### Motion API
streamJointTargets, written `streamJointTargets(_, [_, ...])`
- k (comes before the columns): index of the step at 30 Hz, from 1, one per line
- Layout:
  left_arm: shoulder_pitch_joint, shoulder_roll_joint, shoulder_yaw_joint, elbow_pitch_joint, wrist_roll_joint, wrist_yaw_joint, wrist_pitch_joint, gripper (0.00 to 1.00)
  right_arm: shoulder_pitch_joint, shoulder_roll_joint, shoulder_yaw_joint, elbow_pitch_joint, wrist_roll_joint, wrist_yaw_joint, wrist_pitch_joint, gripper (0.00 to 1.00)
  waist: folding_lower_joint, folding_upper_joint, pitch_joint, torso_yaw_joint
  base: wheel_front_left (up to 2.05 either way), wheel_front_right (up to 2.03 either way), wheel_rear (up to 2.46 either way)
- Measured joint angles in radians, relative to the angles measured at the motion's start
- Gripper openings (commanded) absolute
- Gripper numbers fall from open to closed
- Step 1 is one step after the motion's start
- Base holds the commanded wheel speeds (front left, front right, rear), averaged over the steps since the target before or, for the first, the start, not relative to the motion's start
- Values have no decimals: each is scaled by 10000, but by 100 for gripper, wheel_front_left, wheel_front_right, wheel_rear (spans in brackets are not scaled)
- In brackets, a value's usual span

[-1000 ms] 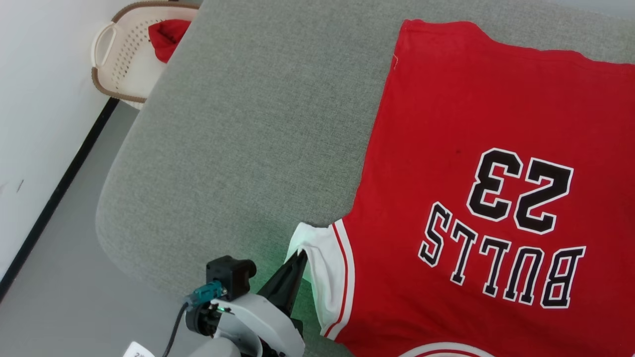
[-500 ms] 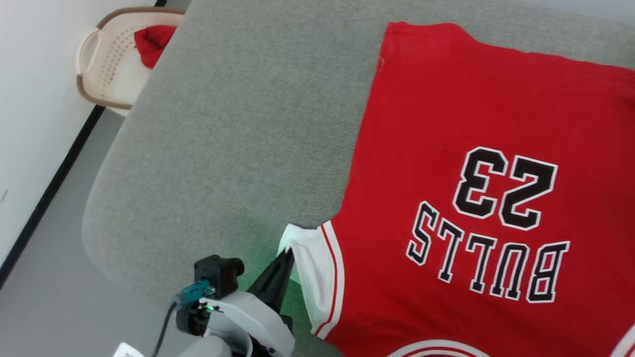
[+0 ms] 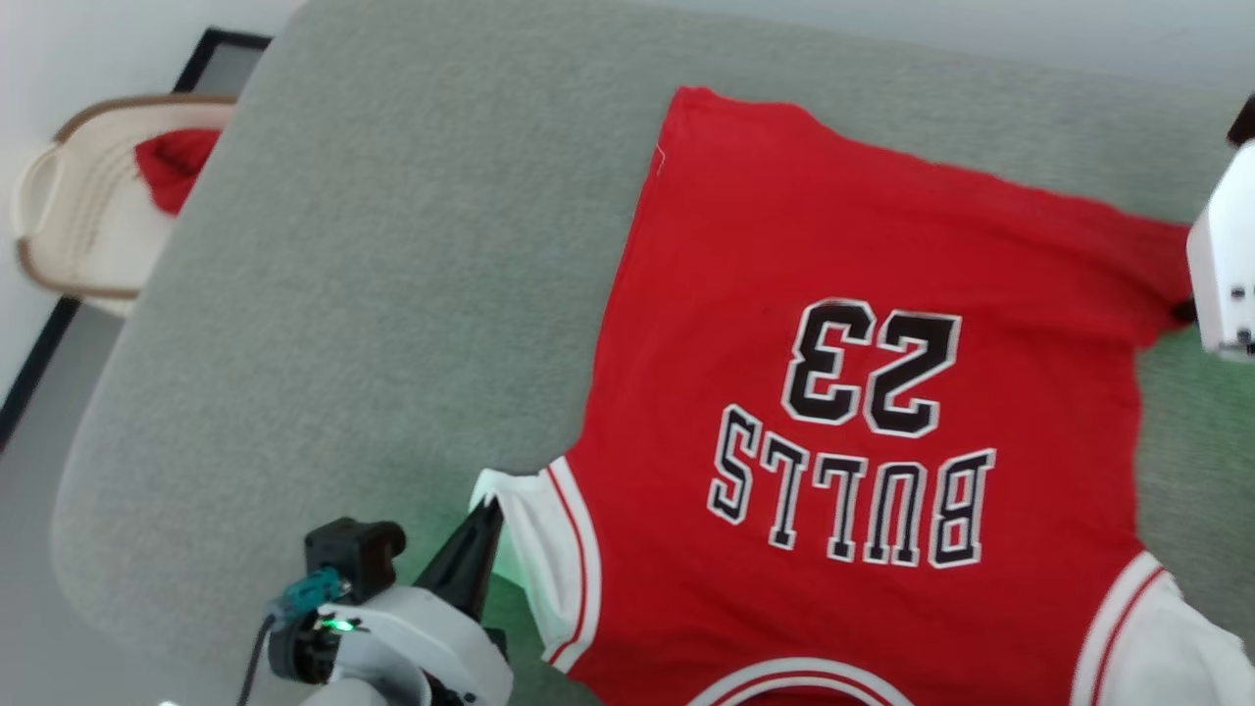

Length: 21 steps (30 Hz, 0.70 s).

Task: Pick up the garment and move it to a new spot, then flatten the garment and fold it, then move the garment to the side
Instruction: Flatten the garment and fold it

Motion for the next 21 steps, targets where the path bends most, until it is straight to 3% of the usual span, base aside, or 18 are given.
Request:
streamJointTargets(6, [316, 408, 146, -345, -75, 230, 90, 0, 1885, -1030, 159, -2393, 1060, 0, 46, 0, 0, 0, -360, -689, 0, 0, 0])
streamJointTargets(12, [553, 717, 180, -698, -125, 424, 245, 0, 4034, -1732, -543, -4079, 1755, 0, -130, 0, 0, 0, -766, -1264, 0, 0, 0])
streamJointTargets(21, [829, 1020, 217, -1129, -182, 629, 395, 0, 7333, -1722, -2489, -5676, 1914, 0, -234, 0, 0, 0, -1304, -1812, 0, 0, 0])
